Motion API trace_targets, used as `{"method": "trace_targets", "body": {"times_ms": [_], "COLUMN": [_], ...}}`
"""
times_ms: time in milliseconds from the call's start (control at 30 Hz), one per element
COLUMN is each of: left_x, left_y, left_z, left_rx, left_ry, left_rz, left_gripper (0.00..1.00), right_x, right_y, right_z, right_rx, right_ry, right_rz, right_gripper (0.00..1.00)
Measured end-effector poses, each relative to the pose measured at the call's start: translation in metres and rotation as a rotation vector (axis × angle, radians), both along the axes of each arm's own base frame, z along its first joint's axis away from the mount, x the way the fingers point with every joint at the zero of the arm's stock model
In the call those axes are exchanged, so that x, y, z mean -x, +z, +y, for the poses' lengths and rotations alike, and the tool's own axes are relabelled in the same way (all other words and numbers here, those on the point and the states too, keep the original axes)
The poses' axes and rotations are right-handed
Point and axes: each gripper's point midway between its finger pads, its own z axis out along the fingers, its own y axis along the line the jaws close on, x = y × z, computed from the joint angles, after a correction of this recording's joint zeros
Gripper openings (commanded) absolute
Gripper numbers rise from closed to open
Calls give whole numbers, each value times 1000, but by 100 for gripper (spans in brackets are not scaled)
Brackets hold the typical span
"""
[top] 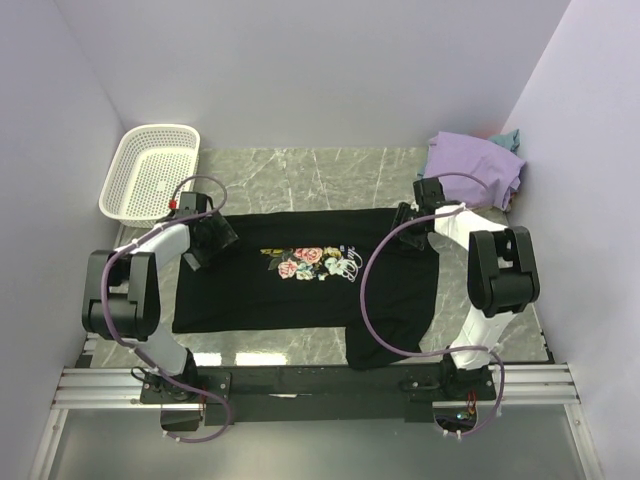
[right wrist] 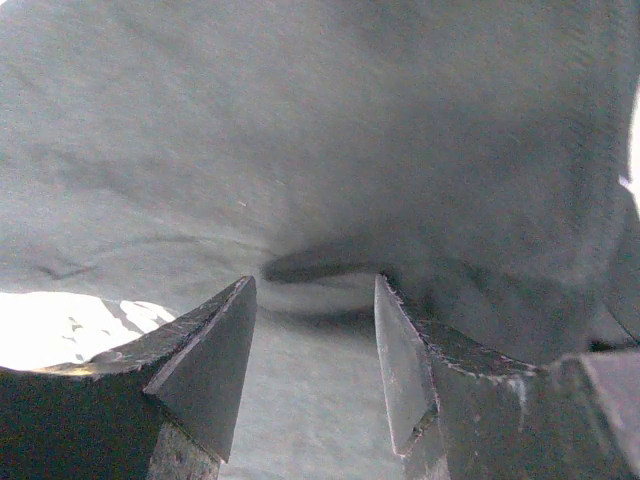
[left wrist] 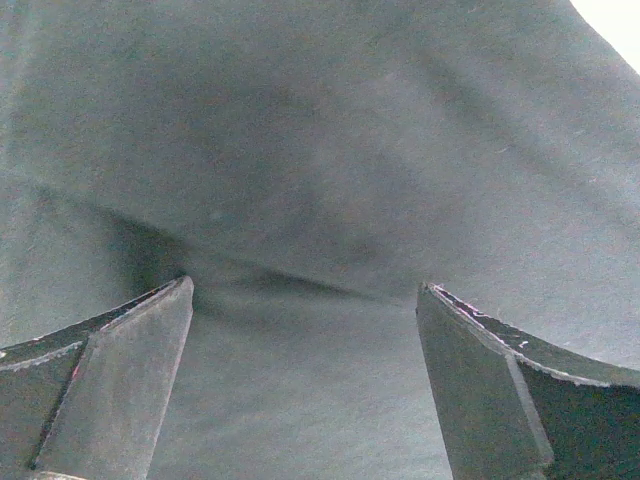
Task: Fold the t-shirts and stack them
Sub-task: Fold the tshirt
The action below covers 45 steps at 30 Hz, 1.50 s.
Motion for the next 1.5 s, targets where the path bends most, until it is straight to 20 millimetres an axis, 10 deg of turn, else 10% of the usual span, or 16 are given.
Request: {"method": "trace_targets", "body": {"times_ms": [533,1033,1500], "left_x": [-24,-28,-103], "left_y": [93,19,11], "left_z": [-43,-58,-76], "left_rx": [172,210,228], "left_ry": [-197,-238,-256], "left_rz": [-241,-62,-88], "left_gripper": [99,99,100], "right_x": [29,43,-30], "right_y": [78,5,-3], "right_z": [-12,1,11], "right_rx": [32,-23,-36], "right_ry": [28,65,47], "right_rz": [-123,84,91], "right_gripper": [61,62,63]}}
